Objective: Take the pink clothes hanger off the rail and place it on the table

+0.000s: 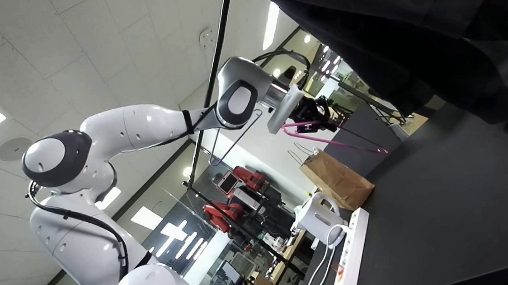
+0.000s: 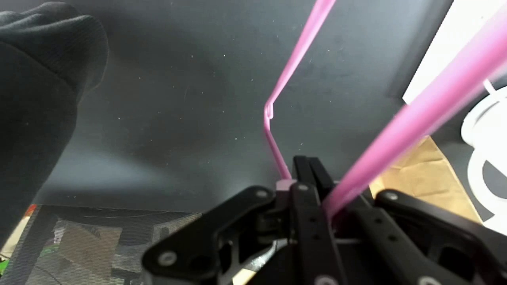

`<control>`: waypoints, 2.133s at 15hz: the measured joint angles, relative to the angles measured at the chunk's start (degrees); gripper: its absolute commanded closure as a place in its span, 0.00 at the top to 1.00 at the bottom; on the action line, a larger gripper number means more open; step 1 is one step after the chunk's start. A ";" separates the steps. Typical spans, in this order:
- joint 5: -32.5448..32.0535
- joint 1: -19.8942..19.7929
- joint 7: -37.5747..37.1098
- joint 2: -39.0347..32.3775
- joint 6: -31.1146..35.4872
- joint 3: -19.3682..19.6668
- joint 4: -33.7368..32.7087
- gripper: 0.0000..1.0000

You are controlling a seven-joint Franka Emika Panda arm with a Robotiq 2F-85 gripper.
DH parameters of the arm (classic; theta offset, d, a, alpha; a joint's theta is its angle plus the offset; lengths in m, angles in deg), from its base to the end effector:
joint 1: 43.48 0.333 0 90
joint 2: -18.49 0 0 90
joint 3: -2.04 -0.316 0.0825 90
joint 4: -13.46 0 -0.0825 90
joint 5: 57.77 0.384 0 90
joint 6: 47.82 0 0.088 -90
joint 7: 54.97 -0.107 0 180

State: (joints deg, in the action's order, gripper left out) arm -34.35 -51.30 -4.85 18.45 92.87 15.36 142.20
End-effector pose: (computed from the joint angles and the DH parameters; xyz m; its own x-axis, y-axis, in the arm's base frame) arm 0.5054 -0.1955 0.3862 0.9223 0.1870 0.3382 0.2256 -0.9711 -0.0783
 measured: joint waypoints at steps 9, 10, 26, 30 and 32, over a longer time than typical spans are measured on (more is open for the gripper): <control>4.27 -0.10 3.11 -1.04 8.14 -1.71 1.82 0.01; 6.81 -0.04 5.19 -1.64 12.10 -2.58 2.79 0.01; 41.69 2.01 33.32 -9.08 34.15 -12.79 4.05 0.04; 41.69 2.01 33.32 -9.08 34.15 -12.78 4.05 0.04; 41.69 2.01 33.32 -9.08 34.15 -12.78 4.06 0.04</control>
State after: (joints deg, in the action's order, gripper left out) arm 7.34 -49.30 28.47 9.37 127.02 2.58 146.26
